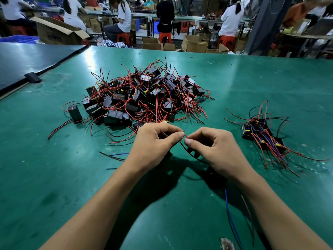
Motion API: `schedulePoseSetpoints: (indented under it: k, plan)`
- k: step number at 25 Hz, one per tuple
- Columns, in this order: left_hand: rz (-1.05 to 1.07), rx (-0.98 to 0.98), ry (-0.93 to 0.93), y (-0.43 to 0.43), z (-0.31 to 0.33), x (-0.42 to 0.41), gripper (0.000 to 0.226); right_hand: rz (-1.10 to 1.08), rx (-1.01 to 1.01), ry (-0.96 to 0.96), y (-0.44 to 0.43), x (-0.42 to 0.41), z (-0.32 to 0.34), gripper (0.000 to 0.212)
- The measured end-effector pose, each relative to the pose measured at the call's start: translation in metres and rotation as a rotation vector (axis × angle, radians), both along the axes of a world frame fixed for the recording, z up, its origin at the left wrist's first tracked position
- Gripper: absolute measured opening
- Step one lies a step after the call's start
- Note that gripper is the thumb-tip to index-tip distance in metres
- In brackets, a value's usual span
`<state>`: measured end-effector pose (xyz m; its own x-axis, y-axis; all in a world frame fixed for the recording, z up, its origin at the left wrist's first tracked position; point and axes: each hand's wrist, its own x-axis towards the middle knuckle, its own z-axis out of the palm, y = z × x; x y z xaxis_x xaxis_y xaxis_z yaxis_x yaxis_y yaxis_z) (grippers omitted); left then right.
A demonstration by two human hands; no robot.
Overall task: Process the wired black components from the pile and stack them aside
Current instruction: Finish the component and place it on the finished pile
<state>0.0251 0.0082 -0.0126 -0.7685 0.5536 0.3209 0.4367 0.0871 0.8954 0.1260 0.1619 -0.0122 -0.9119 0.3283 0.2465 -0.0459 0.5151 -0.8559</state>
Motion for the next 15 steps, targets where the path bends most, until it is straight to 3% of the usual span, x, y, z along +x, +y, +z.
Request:
schedulePoseSetpoints:
  k: [15]
  plan:
    - [-0.031,0.006,-0.064,-0.002,0.0019,0.002,0.004,0.035,-0.03,0.003,0.0002,-0.0007,-0.001,0.008]
